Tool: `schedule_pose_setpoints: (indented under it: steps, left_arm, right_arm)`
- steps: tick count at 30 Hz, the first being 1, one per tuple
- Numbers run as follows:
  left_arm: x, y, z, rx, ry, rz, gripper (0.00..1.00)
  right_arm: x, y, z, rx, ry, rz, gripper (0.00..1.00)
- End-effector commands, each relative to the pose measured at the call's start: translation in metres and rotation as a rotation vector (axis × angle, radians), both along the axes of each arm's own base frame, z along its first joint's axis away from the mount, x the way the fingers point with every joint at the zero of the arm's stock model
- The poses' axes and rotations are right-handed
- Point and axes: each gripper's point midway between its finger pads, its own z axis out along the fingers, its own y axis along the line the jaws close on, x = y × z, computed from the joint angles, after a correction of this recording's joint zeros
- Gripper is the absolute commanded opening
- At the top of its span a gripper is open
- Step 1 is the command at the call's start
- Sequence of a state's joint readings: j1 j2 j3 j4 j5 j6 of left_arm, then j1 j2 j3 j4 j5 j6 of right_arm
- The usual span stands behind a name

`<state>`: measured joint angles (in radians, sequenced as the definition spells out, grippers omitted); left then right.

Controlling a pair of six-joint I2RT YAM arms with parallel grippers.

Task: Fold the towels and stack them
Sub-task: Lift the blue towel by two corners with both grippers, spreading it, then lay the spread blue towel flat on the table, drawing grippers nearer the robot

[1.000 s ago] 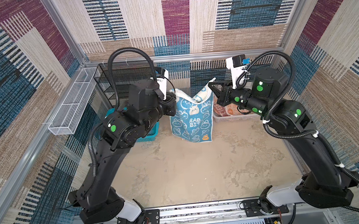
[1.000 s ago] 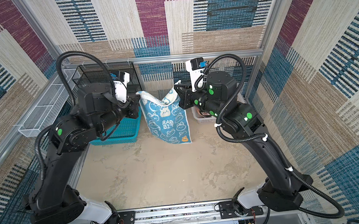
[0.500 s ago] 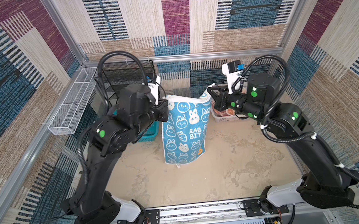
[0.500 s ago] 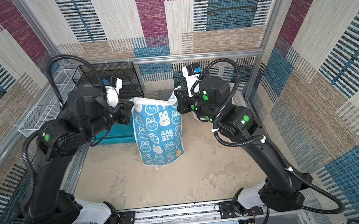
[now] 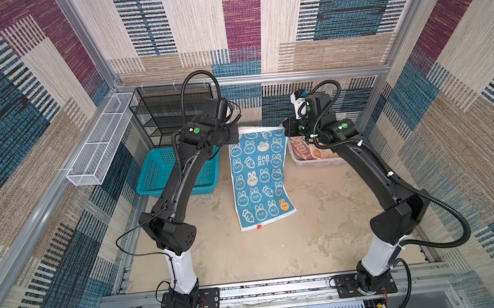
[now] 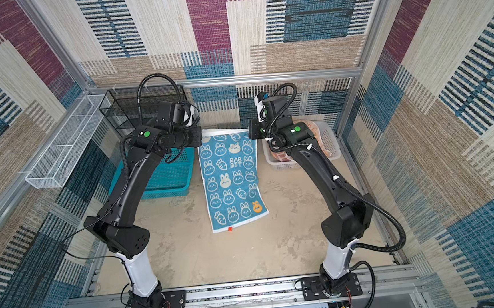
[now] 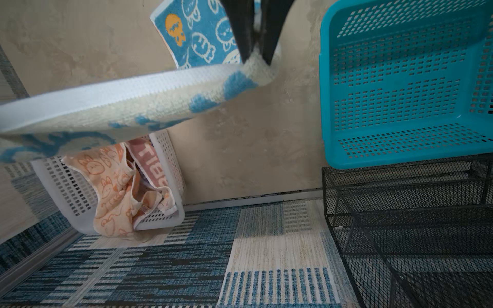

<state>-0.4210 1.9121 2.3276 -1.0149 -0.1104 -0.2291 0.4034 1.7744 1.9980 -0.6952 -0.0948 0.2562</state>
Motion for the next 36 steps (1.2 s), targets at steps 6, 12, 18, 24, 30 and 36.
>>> schedule_pose_setpoints:
  steps: [6, 12, 18, 24, 30, 36]
  left_arm:
    - [-0.03, 0.017, 0.073, -0.038, -0.165, -0.012, 0.0]
    - [-0.098, 0.011, 0.11, -0.135, -0.234, -0.119, 0.0]
    - [-0.17, 0.009, 0.129, -0.207, -0.279, -0.207, 0.0]
    - [-0.205, 0.014, 0.133, -0.3, -0.259, -0.233, 0.0]
    - [-0.186, 0.016, 0.123, -0.237, -0.225, -0.169, 0.0]
    - [-0.128, 0.004, 0.088, -0.126, -0.156, -0.128, 0.0]
  right_arm:
    - [-0.047, -0.004, 0.084, 0.071, -0.19, 0.067, 0.0]
    - [-0.127, -0.002, 0.127, 0.103, -0.292, 0.119, 0.0]
    - [-0.184, -0.011, 0.139, 0.147, -0.314, 0.17, 0.0]
    - [-0.218, -0.026, 0.162, 0.187, -0.349, 0.2, 0.0]
    - [-0.202, -0.027, 0.166, 0.145, -0.348, 0.147, 0.0]
    - [-0.135, -0.008, 0.106, 0.049, -0.237, 0.094, 0.0]
